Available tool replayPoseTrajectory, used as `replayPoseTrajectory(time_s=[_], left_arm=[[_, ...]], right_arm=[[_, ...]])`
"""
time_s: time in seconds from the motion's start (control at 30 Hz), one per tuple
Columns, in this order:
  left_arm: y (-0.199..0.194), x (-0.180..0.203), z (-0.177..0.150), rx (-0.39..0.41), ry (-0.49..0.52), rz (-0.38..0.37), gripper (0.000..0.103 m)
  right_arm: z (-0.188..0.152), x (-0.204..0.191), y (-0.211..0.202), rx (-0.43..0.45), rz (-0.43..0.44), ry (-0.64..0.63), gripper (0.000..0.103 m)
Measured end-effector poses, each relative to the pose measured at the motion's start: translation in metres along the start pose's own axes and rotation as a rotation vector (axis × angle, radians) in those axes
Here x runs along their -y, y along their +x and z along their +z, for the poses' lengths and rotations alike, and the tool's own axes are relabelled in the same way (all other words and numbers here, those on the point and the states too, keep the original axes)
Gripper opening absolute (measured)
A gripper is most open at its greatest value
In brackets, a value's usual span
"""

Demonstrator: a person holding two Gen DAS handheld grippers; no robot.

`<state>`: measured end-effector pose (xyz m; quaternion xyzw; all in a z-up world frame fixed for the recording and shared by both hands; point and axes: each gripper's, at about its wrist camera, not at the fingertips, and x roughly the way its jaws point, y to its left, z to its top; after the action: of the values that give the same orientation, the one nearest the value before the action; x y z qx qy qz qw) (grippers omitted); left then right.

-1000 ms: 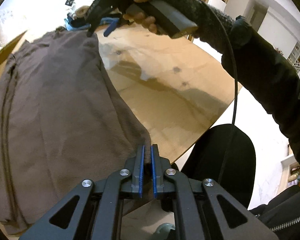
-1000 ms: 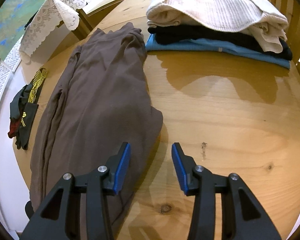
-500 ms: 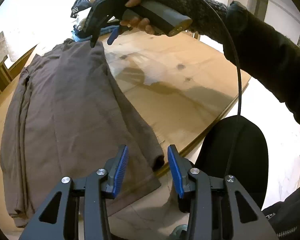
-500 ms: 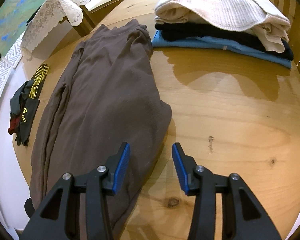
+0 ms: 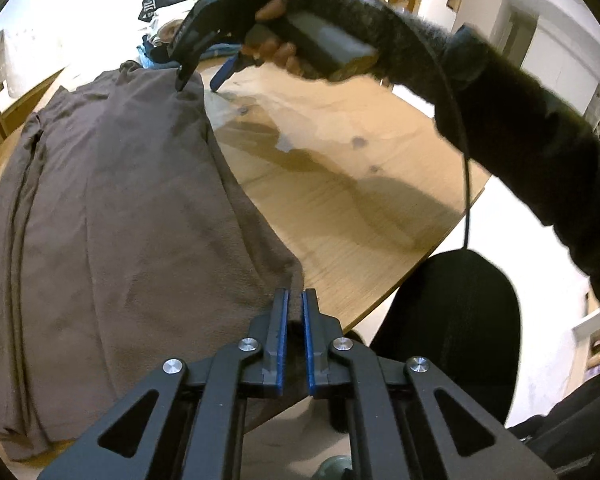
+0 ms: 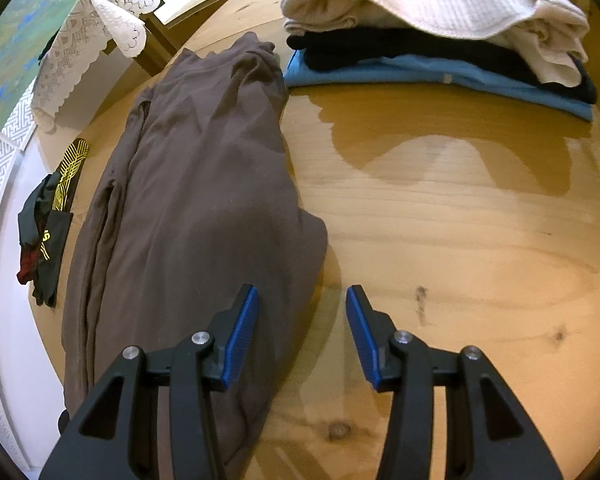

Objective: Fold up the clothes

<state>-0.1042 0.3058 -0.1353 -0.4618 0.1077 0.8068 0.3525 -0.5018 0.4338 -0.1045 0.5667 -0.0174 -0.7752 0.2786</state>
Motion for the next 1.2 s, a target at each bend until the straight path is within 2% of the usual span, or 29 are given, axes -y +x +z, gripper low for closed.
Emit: replayPoseTrajectory(time_s=[0.03, 0.07, 0.13, 0.17, 0.33, 0.4, 0.53, 0.67, 0.87, 0.97, 1.1, 1.2], left_arm=[[-0.003, -0.002, 0.000, 0.010, -0.013, -0.016, 0.006], [-0.006, -0.004, 0.001, 0.020, -0.025, -0.032, 0.006], [-0.011, -0.010, 0.001, 0.045, -0.058, -0.070, 0.006], [-0.014, -0.013, 0.001, 0.058, -0.077, -0.094, 0.006], [-0.028, -0.043, -0.006, 0.130, -0.215, -0.232, 0.006], [-0.034, -0.055, -0.011, 0.157, -0.266, -0.277, 0.006], [-0.045, -0.078, -0.026, 0.208, -0.346, -0.324, 0.006], [-0.054, -0.100, -0.046, 0.236, -0.403, -0.329, 0.006], [-0.061, -0.129, -0.075, 0.250, -0.474, -0.290, 0.006], [-0.060, -0.129, -0.080, 0.246, -0.473, -0.268, 0.006], [-0.055, -0.125, -0.083, 0.223, -0.449, -0.224, 0.006], [-0.055, -0.127, -0.089, 0.196, -0.450, -0.202, 0.009]], right_arm=[[0.000, -0.001, 0.001, 0.007, 0.009, -0.003, 0.045], [0.001, -0.002, 0.003, 0.009, 0.015, -0.007, 0.036], [0.002, -0.004, 0.005, 0.011, 0.015, -0.010, 0.010], [0.002, -0.005, 0.006, 0.005, 0.016, 0.001, 0.008], [0.010, -0.028, -0.015, 0.023, -0.091, -0.032, 0.006], [0.015, -0.049, -0.023, 0.029, -0.178, -0.088, 0.006], [0.024, -0.103, -0.028, 0.019, -0.365, -0.242, 0.006], [0.032, -0.154, -0.013, -0.017, -0.469, -0.352, 0.006], [0.041, -0.205, 0.017, -0.058, -0.462, -0.409, 0.006], [0.047, -0.217, 0.037, -0.074, -0.453, -0.399, 0.006], [0.052, -0.220, 0.070, -0.125, -0.393, -0.357, 0.006], [0.049, -0.220, 0.090, -0.184, -0.329, -0.364, 0.014]])
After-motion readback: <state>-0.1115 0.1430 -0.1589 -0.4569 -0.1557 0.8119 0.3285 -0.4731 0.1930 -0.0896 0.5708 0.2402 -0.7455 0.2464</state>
